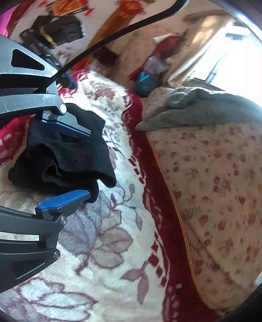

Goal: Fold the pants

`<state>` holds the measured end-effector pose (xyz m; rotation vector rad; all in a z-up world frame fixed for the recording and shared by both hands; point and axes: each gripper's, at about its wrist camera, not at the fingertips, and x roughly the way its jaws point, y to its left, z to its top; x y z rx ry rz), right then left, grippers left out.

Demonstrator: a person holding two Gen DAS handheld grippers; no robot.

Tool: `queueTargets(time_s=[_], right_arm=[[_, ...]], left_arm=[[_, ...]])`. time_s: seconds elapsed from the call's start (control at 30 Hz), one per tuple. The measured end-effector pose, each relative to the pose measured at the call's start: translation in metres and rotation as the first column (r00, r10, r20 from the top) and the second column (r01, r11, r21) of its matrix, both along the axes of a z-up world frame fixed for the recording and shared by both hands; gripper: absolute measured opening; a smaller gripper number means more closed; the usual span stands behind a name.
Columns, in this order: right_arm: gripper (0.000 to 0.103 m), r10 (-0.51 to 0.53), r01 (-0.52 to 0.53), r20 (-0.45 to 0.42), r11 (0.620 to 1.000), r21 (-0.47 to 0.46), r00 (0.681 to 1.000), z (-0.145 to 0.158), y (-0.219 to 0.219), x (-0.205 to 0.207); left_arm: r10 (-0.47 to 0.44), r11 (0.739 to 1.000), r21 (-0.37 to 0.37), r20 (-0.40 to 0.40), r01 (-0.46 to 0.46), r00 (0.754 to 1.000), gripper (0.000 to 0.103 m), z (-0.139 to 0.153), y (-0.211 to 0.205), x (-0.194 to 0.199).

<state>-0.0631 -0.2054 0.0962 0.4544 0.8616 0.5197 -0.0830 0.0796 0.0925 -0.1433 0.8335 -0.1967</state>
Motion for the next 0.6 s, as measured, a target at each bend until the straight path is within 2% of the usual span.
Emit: queueTargets(time_s=[0.07, 0.1, 0.3, 0.5, 0.6], right_arm=[[0.050, 0.010, -0.010, -0.010, 0.999, -0.034, 1.000, -0.006, 0.008, 0.009], [0.042, 0.028, -0.028, -0.006, 0.999, -0.030, 1.000, -0.008, 0.011, 0.012], [0.015, 0.083, -0.082, 0.052, 0.997, -0.014, 0.995, -0.005, 0.021, 0.006], [0.009, 0.093, -0.091, 0.083, 0.995, -0.030, 0.992, 0.006, 0.018, -0.013], [0.009, 0.057, -0.052, 0.045, 0.992, -0.115, 0.997, -0.004, 0.018, -0.012]], left_arm=[[0.021, 1.000, 0.005, 0.000, -0.021, 1.000, 0.043, -0.004, 0.004, 0.008], [0.029, 1.000, 0.009, 0.001, -0.029, 1.000, 0.043, -0.004, 0.006, 0.013], [-0.003, 0.998, 0.062, -0.035, 0.005, 0.999, 0.043, -0.020, -0.006, 0.039], [0.053, 0.991, 0.124, -0.068, -0.044, 0.996, 0.043, -0.040, -0.014, 0.060], [0.071, 0.988, 0.138, -0.066, -0.061, 0.995, 0.043, -0.045, -0.018, 0.067]])
